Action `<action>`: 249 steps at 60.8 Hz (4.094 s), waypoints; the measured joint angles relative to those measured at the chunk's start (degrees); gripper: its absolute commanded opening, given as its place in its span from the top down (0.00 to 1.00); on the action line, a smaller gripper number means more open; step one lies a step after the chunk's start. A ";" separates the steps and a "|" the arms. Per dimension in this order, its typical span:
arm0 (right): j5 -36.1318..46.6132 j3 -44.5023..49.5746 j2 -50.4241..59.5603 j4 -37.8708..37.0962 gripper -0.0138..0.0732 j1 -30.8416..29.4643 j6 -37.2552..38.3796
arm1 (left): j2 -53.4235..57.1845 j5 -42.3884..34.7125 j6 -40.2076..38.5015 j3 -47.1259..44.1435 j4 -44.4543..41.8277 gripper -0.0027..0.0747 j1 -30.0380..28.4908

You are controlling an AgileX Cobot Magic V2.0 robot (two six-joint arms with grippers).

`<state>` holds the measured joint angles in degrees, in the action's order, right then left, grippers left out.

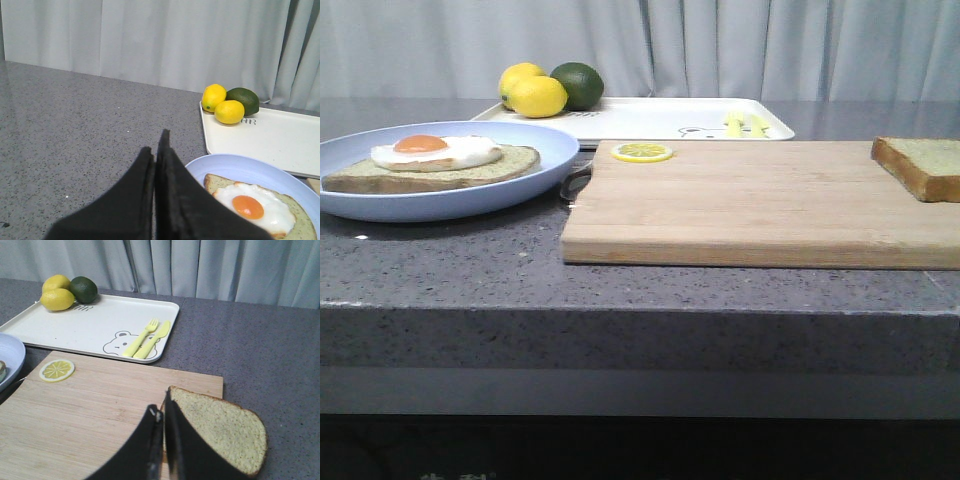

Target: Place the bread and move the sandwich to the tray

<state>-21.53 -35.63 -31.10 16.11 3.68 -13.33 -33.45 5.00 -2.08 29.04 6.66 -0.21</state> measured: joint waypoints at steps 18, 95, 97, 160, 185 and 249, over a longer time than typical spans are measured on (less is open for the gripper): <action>-0.09 0.00 -0.09 0.00 0.15 0.00 0.00 | 0.00 0.00 0.00 0.00 0.00 0.19 0.00; -20.57 -24.05 -51.63 16.33 0.15 -30.01 -4.68 | 0.00 0.00 0.00 0.00 0.00 0.32 0.00; -21.67 -24.37 -52.83 18.90 0.15 -30.01 -6.95 | 0.00 0.00 0.00 0.00 0.00 0.32 0.00; -34.34 -27.21 -52.53 39.58 0.97 -30.40 -20.27 | 0.00 0.00 0.00 0.00 0.00 0.33 0.00; -25.57 -27.48 -47.92 69.09 0.97 -9.15 -20.51 | 0.00 -0.47 0.00 0.00 0.00 0.33 0.00; -3.00 -39.76 -77.75 86.97 0.87 25.96 -24.83 | 0.00 -2.34 0.00 0.00 0.00 0.33 0.00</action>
<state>-24.52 -75.38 -108.85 103.08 29.64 -38.17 -33.45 2.66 -2.08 29.04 6.66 -0.21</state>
